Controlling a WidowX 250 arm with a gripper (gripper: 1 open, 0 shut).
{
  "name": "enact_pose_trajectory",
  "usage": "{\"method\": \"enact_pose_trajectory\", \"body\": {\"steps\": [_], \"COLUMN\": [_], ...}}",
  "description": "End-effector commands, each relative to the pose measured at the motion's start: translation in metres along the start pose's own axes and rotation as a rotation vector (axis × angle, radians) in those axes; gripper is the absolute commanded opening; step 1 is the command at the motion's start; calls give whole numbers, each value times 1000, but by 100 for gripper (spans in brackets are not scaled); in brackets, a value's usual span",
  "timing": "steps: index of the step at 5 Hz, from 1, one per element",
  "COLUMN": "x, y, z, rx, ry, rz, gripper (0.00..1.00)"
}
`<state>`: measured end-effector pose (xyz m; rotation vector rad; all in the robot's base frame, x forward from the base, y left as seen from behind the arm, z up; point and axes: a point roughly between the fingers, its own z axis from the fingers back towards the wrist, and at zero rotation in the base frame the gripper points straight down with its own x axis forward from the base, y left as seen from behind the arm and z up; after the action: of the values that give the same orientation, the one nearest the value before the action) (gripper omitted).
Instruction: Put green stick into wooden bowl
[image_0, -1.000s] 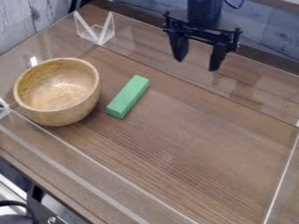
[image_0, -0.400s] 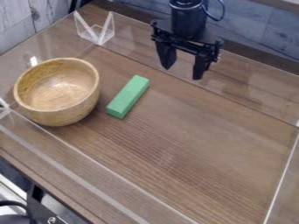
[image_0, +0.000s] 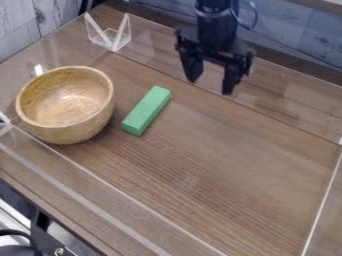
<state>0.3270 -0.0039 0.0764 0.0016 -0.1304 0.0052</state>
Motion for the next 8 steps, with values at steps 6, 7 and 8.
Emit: {"method": "enact_pose_trajectory", "body": {"steps": [6, 7, 8], "x": [-38, -38, -38], "y": [76, 85, 93], "z": [-22, -24, -26], "rx": [43, 53, 62], "ry": [24, 40, 54], "rz": [-171, -85, -5], "gripper": [100, 100, 0]}}
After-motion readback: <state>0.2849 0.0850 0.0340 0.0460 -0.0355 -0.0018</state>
